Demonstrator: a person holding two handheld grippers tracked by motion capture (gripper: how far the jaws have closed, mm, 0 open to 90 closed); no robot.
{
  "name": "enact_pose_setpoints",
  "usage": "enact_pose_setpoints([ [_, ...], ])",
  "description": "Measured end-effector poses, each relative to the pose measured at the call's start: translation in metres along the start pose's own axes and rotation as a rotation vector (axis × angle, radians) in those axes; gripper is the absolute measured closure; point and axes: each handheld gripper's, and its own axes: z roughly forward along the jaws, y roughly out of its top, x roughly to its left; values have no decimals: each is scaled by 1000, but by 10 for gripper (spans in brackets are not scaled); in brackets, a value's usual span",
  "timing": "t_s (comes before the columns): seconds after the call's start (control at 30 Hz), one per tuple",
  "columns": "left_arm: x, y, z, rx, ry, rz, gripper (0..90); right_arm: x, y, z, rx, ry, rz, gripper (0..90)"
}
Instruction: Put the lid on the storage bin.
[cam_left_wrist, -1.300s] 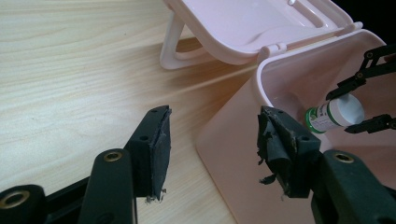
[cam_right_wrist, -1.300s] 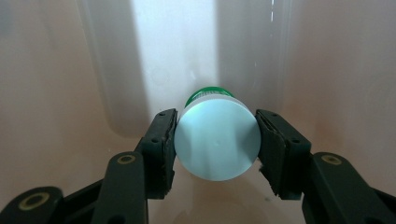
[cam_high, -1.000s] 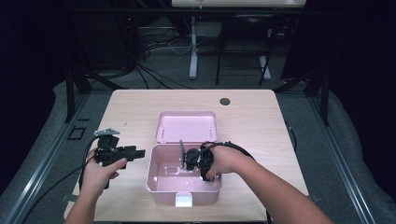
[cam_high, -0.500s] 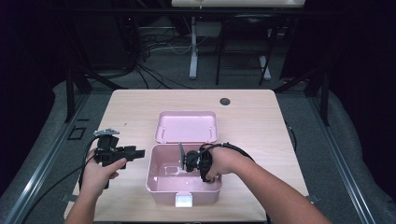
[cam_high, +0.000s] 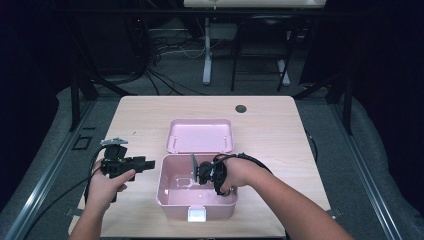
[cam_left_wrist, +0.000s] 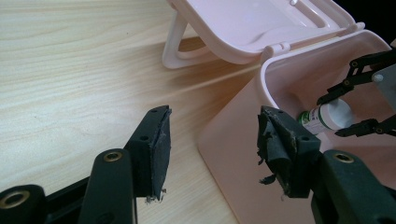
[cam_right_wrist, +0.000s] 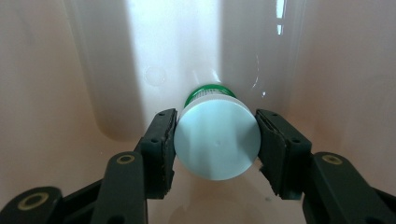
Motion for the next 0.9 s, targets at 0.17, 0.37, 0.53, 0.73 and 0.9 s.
enact_pose_setpoints([
  [0.17, 0, 0, 0, 2, -1, 0, 446, 2, 1, 1, 12, -12, -11, 493],
  [0.37, 0, 0, 0, 2, -1, 0, 446, 2, -1, -3, -6, -8, -1, 487],
  [0.53, 0, 0, 1, 4, 1, 4, 446, 2, -4, -13, -44, -4, 23, 483],
  [0.73, -3, 0, 1, 5, 0, 10, 446, 4, -7, -27, -73, -17, 25, 481],
  [0.9, -5, 1, 1, 6, -2, 19, 446, 3, -11, -35, -100, -23, 53, 469],
])
